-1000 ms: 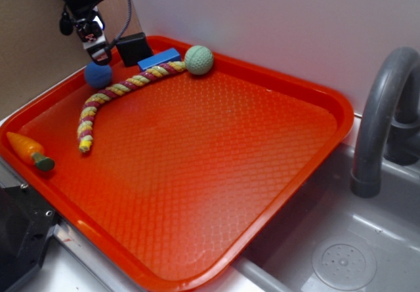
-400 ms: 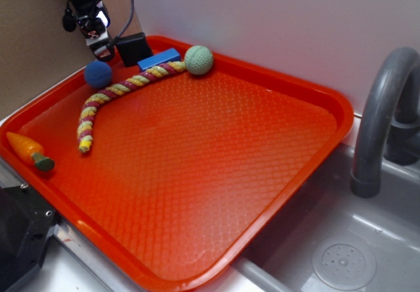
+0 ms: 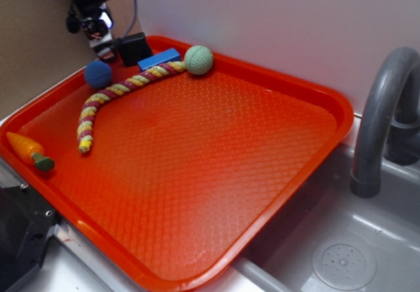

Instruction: Grab the black box.

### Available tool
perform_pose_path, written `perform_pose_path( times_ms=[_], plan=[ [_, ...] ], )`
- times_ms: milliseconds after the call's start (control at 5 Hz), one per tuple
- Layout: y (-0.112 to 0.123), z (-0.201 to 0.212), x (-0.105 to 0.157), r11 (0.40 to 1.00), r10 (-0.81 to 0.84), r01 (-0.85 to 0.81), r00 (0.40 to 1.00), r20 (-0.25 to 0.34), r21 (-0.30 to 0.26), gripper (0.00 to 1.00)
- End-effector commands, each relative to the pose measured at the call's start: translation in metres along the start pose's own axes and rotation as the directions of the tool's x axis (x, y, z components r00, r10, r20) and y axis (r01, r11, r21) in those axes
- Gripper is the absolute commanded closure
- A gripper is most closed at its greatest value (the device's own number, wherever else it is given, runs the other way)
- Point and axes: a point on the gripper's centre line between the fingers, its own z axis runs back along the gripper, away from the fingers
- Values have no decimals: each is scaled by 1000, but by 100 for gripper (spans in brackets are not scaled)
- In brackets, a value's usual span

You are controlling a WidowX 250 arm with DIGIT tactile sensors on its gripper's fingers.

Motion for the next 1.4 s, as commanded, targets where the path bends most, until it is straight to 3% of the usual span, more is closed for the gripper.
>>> perform_pose_path(
  times_ms=[0,200,400,600,800,1000,1200],
  plan=[
    [10,4,42,994,-101,98,994,42,53,0],
    [17,3,33,996,-81,80,996,33,36,0],
    [24,-7,26,992,-98,97,995,-11,-79,0],
    [24,-14,26,988,-107,104,994,-19,-111,0],
    [19,-33,28,990,-89,80,993,-74,-120,5],
    [15,-28,29,992,-87,82,995,-57,-94,100],
    [6,-19,30,996,-67,65,997,-45,-57,100]
  ],
)
